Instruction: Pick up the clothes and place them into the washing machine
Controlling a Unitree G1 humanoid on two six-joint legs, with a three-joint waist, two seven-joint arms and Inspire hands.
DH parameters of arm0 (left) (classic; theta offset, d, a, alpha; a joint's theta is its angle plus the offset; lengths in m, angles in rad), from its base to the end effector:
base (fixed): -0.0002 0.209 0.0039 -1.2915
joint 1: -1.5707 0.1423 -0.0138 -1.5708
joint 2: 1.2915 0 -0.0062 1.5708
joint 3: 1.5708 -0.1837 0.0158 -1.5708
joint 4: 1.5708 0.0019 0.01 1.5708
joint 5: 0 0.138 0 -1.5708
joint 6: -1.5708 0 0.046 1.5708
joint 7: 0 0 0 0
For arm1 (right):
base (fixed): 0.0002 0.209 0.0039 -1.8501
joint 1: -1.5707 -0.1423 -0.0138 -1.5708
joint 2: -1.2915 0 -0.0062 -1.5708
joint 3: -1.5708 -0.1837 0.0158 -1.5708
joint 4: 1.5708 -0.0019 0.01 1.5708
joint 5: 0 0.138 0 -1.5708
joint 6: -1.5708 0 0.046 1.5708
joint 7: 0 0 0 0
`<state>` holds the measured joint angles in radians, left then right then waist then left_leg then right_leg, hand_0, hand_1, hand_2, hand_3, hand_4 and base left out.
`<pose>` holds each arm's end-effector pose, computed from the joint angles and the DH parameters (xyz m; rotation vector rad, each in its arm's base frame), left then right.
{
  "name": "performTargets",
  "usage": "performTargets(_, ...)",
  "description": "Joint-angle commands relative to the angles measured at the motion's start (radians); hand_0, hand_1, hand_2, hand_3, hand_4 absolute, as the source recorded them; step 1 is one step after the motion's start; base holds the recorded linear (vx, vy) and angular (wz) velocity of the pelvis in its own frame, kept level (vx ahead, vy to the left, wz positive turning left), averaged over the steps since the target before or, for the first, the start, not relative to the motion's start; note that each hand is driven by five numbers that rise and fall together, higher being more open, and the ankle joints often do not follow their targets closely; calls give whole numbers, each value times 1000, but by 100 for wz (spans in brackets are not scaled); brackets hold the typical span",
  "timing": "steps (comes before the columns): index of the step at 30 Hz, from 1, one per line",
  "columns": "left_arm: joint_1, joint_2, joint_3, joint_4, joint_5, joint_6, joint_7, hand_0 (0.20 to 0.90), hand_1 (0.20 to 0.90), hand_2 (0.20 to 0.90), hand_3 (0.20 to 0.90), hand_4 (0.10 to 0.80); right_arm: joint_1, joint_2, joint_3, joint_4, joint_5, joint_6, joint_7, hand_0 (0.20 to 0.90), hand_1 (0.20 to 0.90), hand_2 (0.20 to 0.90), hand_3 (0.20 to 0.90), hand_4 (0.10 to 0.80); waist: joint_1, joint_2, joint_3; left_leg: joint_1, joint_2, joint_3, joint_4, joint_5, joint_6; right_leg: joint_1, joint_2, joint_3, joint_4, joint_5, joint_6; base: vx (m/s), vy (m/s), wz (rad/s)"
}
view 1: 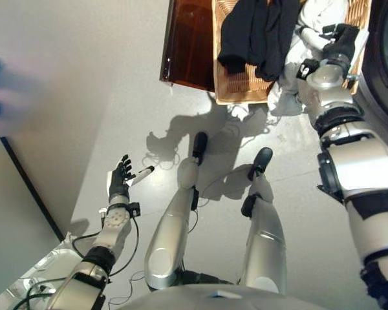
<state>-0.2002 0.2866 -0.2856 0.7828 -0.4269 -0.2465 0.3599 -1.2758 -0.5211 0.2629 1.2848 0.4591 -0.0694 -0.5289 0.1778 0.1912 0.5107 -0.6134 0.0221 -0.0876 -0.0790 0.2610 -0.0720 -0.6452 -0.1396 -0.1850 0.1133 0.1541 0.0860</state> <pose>0.2074 0.1920 -0.0394 0.0653 0.3801 0.3200 0.3724 -0.2278 0.2227 -0.1199 -0.1244 -0.6816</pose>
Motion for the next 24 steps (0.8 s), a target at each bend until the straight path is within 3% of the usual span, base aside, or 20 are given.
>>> performTargets(1,22,41,-6,44,7,-18,23,900,900,900,900,800,-9,-22,7,-134,59,-138,-31,200,200,200,200,300,-4,-20,-27,52,1,47,-8,-92,-53,52,-18,59,-37,-38,43,31,-12,-7)
performTargets(12,31,22,13,121,20,-3,8,900,900,900,900,800,134,-42,-96,-284,174,-213,-26,200,200,200,200,300,-38,-37,-69,116,4,64,-8,-109,-49,118,-12,74,-58,-37,43,19,-3,-6)
performTargets(24,47,-5,25,177,33,8,-19,900,900,900,900,800,270,-36,-199,-437,307,-298,20,200,200,200,200,300,-61,-16,-103,157,8,82,-8,-120,-50,152,-8,91,-64,-42,41,10,-4,-5)
